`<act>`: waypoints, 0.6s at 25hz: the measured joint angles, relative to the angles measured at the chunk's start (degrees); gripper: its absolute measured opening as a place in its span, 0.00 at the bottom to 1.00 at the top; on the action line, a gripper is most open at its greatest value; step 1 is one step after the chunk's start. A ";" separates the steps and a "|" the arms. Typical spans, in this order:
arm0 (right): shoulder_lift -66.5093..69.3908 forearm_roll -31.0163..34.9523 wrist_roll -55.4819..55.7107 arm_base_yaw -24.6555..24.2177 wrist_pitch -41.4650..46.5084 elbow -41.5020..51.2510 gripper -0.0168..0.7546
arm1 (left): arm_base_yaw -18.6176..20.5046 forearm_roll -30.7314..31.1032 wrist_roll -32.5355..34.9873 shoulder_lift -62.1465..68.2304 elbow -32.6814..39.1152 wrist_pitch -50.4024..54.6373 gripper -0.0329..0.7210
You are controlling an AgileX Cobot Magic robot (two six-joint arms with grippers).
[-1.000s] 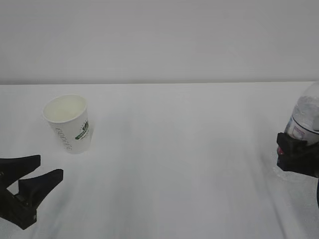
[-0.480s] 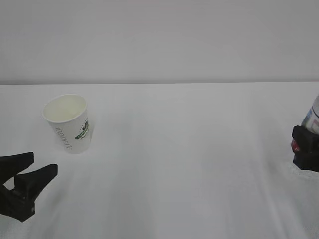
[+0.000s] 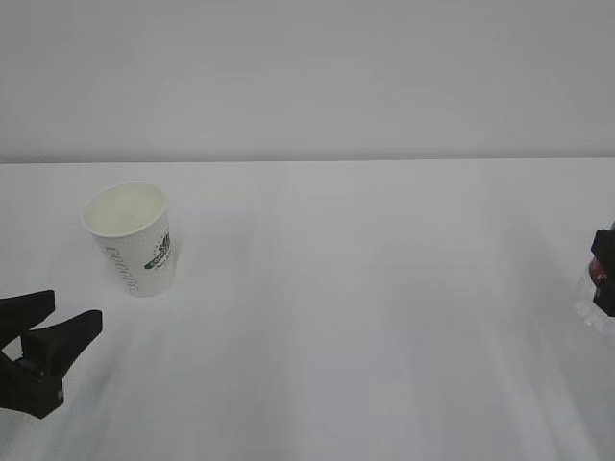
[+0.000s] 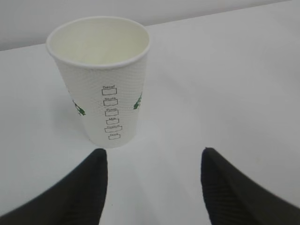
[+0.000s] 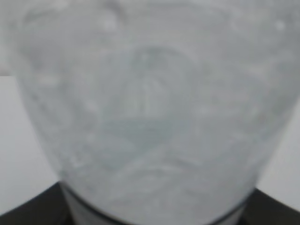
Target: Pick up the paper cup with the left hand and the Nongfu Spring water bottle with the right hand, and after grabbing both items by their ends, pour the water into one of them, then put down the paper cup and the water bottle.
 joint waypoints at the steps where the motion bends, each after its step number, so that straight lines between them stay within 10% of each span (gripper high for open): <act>1: -0.08 0.00 -0.14 0.00 0.17 0.00 0.56 | 0.00 0.00 0.00 0.00 0.00 0.00 0.65; 15: -0.13 -2.92 -0.43 0.00 2.85 -2.16 0.55 | 0.00 -1.76 0.00 0.49 -2.04 0.00 0.80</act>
